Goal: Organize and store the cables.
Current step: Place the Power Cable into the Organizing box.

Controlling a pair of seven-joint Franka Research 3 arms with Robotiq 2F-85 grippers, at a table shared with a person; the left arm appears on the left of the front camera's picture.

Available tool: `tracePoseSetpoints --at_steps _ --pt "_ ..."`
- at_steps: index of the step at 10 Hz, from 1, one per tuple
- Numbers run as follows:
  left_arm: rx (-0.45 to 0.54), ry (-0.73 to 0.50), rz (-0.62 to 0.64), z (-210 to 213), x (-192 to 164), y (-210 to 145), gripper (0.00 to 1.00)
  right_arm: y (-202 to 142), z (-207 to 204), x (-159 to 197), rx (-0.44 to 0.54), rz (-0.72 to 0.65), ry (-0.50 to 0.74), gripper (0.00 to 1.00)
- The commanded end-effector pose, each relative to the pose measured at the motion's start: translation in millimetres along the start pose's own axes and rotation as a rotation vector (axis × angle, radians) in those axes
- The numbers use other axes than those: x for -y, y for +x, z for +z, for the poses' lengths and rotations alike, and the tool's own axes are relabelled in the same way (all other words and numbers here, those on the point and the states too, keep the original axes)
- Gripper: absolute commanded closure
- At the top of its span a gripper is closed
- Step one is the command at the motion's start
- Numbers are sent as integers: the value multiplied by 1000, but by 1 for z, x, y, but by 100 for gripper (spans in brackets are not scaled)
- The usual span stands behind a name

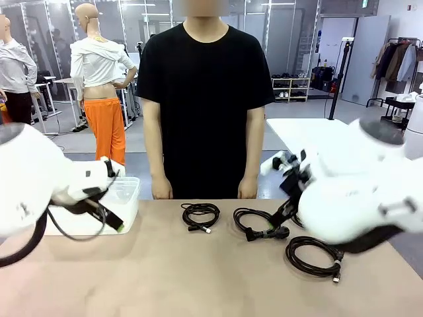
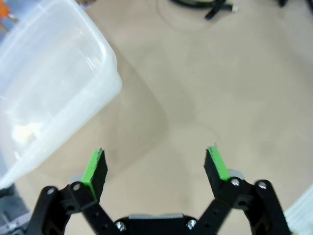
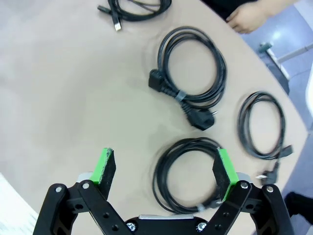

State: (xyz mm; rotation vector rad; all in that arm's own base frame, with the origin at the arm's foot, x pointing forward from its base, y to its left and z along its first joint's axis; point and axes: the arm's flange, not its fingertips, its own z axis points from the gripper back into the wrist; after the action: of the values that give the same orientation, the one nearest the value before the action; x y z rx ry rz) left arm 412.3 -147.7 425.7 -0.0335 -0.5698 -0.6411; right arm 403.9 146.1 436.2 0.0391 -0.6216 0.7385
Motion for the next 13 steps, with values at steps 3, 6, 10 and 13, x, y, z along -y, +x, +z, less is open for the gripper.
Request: tracePoseSetpoints --at_steps 3,6,10,13 --pt "-17 -219 -152 96 -92 7 0 -13 92 91 22 207 278 0" --pt "120 -298 -214 150 -146 -55 0 -81 148 126 147 152 308 0" --pt "321 -297 -70 178 -185 -153 0 -183 185 136 271 -40 265 0" --pt "329 -283 21 171 -191 -189 0 -238 196 126 331 -142 219 0"
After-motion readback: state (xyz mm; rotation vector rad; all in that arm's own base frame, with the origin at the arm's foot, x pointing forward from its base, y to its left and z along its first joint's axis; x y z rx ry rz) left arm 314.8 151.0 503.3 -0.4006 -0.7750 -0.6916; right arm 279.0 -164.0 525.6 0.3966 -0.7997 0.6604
